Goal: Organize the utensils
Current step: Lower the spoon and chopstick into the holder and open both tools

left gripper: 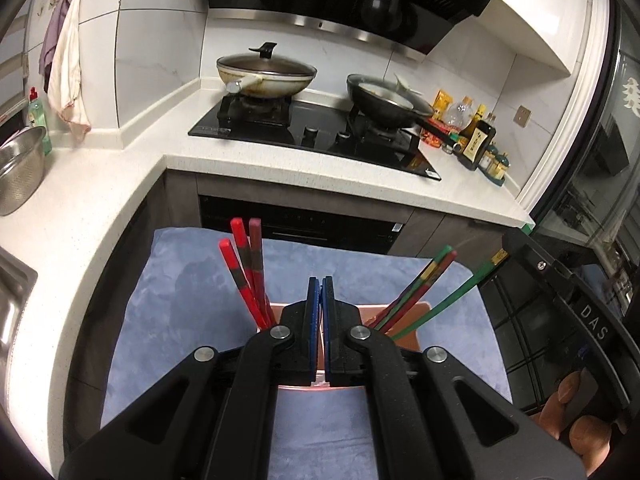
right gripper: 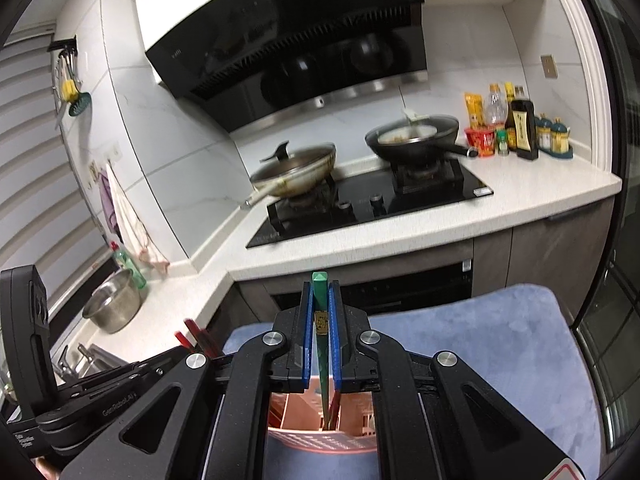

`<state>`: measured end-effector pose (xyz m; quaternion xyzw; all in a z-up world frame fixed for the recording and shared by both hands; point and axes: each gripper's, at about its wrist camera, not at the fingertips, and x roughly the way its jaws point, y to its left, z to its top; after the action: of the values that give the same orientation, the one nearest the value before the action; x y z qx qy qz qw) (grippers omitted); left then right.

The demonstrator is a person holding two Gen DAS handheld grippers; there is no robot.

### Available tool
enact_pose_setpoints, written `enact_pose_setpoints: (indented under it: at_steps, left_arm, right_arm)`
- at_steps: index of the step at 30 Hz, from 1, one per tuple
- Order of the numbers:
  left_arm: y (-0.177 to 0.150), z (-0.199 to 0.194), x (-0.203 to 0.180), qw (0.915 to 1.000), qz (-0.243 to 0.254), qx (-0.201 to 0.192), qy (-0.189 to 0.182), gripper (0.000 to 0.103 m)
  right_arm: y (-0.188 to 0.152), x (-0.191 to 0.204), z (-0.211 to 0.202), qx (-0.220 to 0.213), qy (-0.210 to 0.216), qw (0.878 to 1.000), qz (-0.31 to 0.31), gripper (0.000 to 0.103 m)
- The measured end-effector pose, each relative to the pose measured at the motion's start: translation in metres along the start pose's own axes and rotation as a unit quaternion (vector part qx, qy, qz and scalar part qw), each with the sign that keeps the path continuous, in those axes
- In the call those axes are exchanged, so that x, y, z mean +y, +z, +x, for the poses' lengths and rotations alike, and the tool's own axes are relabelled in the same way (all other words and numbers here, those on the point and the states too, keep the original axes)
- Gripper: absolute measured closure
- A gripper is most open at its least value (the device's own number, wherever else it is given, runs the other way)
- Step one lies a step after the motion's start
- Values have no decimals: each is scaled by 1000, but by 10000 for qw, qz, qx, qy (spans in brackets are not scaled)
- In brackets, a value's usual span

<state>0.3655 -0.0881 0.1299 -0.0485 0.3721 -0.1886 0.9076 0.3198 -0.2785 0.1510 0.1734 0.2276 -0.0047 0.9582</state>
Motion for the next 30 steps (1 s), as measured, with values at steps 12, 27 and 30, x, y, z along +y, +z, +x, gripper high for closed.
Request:
enact_pose_setpoints:
  at_steps: [12,27,30]
  left_arm:
    - [-9,20,8,9998,-81,170,36,102]
    - [-15,9,12,9995,-121,35,294,82]
    - [-16,3,11,9994,-85,-11,339,82]
  right_arm:
    - [-22,1,27,398,-16,9992,1,96]
    - [-31,4,20,492,-22,9988,-11,89]
    - [-34,4,15,520,-18,9986,-15,89]
